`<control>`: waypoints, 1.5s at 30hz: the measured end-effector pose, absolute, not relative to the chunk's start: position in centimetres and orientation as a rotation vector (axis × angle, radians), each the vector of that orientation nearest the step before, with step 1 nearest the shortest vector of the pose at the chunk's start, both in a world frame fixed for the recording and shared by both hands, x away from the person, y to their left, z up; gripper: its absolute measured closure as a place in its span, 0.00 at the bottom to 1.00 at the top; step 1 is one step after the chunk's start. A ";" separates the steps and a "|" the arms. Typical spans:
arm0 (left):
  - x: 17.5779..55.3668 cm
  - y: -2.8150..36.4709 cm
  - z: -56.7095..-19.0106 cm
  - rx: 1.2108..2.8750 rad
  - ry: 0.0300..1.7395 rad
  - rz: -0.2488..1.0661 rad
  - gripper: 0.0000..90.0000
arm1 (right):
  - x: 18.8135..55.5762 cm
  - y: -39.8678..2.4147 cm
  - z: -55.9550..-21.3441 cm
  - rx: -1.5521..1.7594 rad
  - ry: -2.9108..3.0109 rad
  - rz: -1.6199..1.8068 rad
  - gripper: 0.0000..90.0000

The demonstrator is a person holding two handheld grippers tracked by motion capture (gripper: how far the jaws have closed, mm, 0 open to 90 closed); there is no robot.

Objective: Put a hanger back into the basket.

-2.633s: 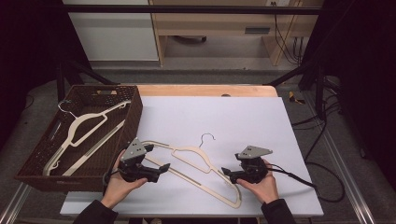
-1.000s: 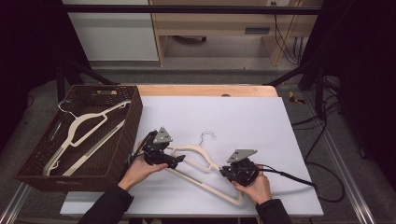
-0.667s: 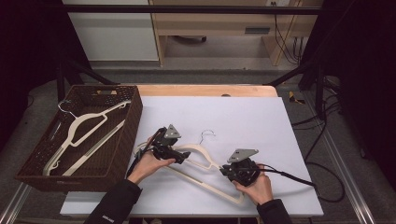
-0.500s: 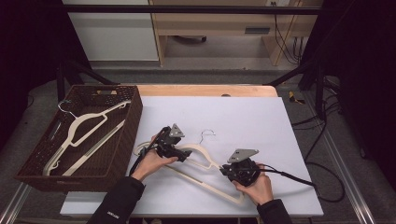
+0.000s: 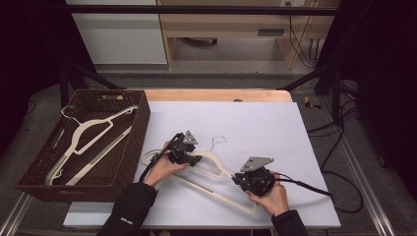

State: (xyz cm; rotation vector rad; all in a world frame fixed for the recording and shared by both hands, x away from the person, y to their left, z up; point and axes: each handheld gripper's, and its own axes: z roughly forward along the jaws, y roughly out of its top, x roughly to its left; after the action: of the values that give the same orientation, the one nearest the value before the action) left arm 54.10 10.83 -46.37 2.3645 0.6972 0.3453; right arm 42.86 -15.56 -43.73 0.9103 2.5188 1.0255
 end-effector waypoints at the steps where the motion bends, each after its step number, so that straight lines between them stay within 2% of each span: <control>1: 54.1 10.8 -46.5 2.380 0.696 0.354 0.62 | 42.8 -15.6 -43.7 0.907 2.519 1.027 0.88; 3: 54.3 10.8 -46.6 2.395 0.687 0.342 0.69 | 42.8 -15.6 -43.6 0.901 2.520 1.023 0.88; 16: 53.1 11.1 -45.5 2.459 0.570 0.424 0.76 | 42.8 -15.8 -43.8 0.908 2.544 1.018 0.88; 29: 49.9 12.2 -43.4 2.457 0.447 0.503 0.82 | 43.2 -16.7 -44.1 0.934 2.557 1.066 0.87; 33: 49.2 12.5 -43.1 2.456 0.428 0.518 0.83 | 43.1 -16.7 -44.0 0.941 2.563 1.083 0.81; 39: 48.0 12.7 -42.4 2.458 0.400 0.549 0.83 | 43.3 -16.8 -43.1 0.920 2.520 1.267 0.62; 45: 47.1 12.8 -42.1 2.456 0.389 0.571 0.84 | 44.3 -15.3 -41.7 0.902 2.470 1.387 0.53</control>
State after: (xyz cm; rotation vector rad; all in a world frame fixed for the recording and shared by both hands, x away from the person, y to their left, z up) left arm 47.09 12.79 -42.13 2.4564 0.3886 0.5714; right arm 44.25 -15.33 -41.70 0.9022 2.4699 1.3874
